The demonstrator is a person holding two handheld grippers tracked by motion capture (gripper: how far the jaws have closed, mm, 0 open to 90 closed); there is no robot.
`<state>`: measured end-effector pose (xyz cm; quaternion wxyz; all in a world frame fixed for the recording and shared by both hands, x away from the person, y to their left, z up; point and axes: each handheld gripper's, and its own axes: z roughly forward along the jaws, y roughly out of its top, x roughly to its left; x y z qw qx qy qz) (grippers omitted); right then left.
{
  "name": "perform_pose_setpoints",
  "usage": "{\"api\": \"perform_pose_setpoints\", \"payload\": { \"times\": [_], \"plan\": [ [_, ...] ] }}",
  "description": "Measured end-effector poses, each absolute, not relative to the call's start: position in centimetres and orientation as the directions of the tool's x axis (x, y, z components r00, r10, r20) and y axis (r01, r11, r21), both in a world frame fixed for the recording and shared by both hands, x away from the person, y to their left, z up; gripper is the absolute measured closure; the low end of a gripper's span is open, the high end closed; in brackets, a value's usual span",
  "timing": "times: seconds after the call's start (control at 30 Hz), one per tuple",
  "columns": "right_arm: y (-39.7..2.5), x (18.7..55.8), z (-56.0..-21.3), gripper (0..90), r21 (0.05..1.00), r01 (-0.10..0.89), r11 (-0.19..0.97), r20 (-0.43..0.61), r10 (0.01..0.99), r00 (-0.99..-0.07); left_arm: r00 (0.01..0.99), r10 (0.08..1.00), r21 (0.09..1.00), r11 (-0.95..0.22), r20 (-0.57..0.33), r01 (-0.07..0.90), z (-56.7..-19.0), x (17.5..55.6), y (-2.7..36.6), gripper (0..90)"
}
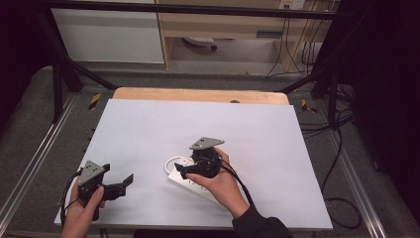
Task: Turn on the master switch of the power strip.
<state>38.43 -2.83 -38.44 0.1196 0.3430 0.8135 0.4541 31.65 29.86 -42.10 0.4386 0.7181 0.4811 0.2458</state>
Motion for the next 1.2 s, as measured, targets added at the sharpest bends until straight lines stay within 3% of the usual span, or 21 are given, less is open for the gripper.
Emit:
{"api": "perform_pose_setpoints", "payload": {
  "times": [0.43,1.2],
  "plan": [
    [-2.6,37.3,-37.8,4.8,0.846,0.392,0.36,0.059,0.668,-0.742,0.432,0.897,0.874,-0.133,-0.095,0.467,-41.9,31.6,29.9,6.5],
    [-6.8,37.9,-36.2,4.7,0.881,0.355,0.314,0.018,0.726,-0.688,0.436,0.895,0.875,-0.133,-0.095,0.465,-41.8,31.6,29.8,6.4]
  ]
}}
